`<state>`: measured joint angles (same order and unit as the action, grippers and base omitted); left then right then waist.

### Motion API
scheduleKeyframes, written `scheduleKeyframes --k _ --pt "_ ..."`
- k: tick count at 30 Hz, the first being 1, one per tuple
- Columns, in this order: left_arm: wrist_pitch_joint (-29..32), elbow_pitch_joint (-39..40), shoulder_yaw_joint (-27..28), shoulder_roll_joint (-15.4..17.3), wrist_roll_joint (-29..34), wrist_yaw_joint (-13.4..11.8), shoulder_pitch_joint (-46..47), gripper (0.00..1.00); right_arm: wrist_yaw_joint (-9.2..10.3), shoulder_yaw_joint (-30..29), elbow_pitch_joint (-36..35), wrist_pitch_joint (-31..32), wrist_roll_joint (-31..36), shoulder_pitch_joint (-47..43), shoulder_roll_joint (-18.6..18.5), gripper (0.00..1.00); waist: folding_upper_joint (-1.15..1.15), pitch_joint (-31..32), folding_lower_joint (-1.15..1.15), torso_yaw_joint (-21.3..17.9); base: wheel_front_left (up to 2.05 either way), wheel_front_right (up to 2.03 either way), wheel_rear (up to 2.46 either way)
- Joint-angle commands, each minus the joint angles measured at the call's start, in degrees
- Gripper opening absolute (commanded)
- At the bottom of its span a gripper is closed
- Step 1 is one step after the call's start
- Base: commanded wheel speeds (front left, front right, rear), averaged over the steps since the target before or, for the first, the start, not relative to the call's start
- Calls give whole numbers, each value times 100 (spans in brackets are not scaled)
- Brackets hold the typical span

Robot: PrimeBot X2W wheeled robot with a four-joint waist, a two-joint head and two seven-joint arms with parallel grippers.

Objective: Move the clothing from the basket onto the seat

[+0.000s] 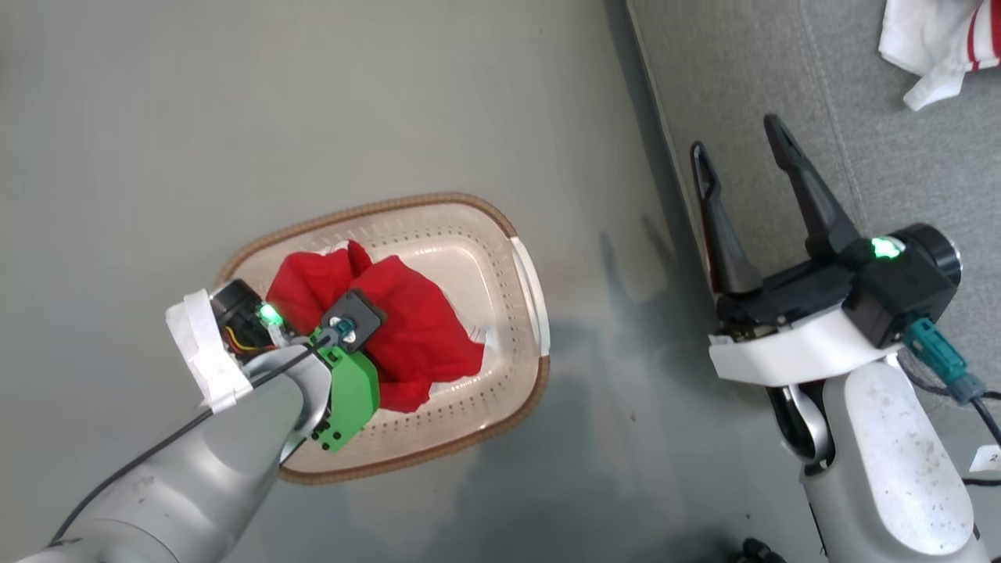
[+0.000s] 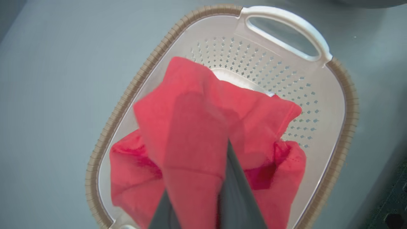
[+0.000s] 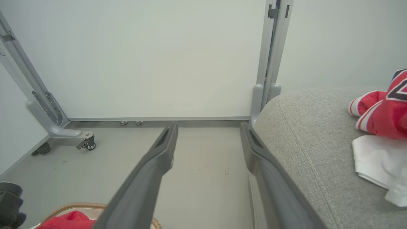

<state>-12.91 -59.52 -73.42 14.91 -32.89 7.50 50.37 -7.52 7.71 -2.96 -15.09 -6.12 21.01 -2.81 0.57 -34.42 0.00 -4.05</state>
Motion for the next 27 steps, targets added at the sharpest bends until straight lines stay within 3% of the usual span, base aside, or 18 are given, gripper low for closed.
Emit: scheduleKeyframes --k 1,9,27 --pt "-88 27 1 -40 -70 -8 -145 0 6 -31 56 -11 -31 -159 -17 100 -57 633 0 330 0 0 0" --pt "-232 536 317 -103 -442 -8 -344 0 6 -172 248 -11 -28 -621 -17 100 -57 1435 0 650 0 0 0" --pt "-231 3128 2723 236 337 -287 -1113 0 6 -200 447 -11 -160 -1394 -17 100 -57 2601 0 890 0 0 0"
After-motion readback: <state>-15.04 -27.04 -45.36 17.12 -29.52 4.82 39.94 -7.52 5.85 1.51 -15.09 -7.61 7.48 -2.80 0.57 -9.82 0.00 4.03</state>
